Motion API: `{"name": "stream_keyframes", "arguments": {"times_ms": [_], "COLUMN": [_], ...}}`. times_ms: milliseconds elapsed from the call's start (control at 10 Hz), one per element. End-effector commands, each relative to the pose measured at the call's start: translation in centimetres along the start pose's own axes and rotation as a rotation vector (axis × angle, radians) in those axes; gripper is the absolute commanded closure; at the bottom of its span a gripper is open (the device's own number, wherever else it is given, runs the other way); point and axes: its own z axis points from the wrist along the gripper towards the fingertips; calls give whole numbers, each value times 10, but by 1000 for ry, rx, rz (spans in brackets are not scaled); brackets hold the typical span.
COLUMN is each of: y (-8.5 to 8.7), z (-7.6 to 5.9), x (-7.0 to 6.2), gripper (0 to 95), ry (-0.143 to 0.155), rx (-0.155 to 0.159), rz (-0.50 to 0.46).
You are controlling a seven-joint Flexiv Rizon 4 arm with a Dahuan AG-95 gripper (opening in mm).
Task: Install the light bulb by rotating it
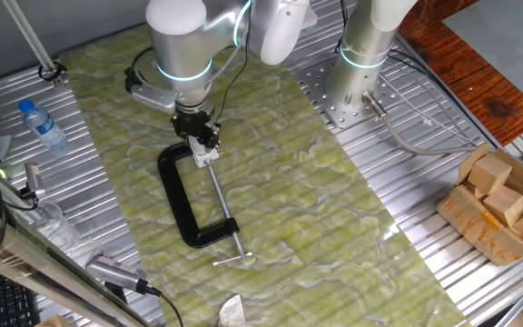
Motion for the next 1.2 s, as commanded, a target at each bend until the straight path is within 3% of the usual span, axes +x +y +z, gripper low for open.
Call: {"name": "stream_keyframes", "arguments": {"times_ms": [100, 900, 1200], "y": [0, 0, 0], "z": [0, 1, 1], "x": [0, 1, 1], "gripper": [950, 950, 950], "ry": [7, 16, 15], "rx": [4, 6, 6], "rz": [207, 658, 747]}}
